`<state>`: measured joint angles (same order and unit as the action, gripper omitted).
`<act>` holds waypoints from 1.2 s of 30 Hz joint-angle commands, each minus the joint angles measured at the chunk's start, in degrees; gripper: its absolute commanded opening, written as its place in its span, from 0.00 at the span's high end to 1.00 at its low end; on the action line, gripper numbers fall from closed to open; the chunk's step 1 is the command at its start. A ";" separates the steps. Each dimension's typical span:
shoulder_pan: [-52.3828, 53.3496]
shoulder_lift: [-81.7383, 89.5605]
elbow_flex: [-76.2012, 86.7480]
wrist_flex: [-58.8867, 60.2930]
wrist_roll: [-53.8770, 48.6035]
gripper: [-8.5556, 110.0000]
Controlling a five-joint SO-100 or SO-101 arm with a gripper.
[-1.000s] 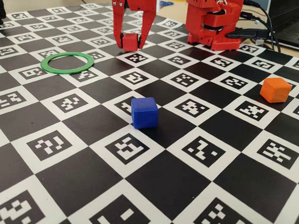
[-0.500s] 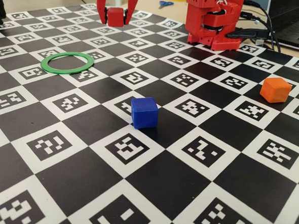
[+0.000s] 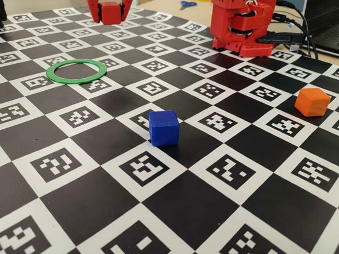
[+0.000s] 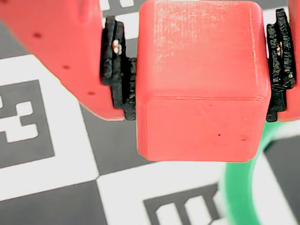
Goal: Grab the red cube then put it in the green circle then put the blue cube on top and finally the orange cube on top
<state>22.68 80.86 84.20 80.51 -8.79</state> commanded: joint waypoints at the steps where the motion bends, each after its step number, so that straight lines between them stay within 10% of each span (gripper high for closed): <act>1: -2.29 0.26 -6.86 -0.62 -3.34 0.89; 36: -4.22 -21.62 -24.26 -4.31 -13.27 0.90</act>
<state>17.49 56.87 66.01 77.52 -21.88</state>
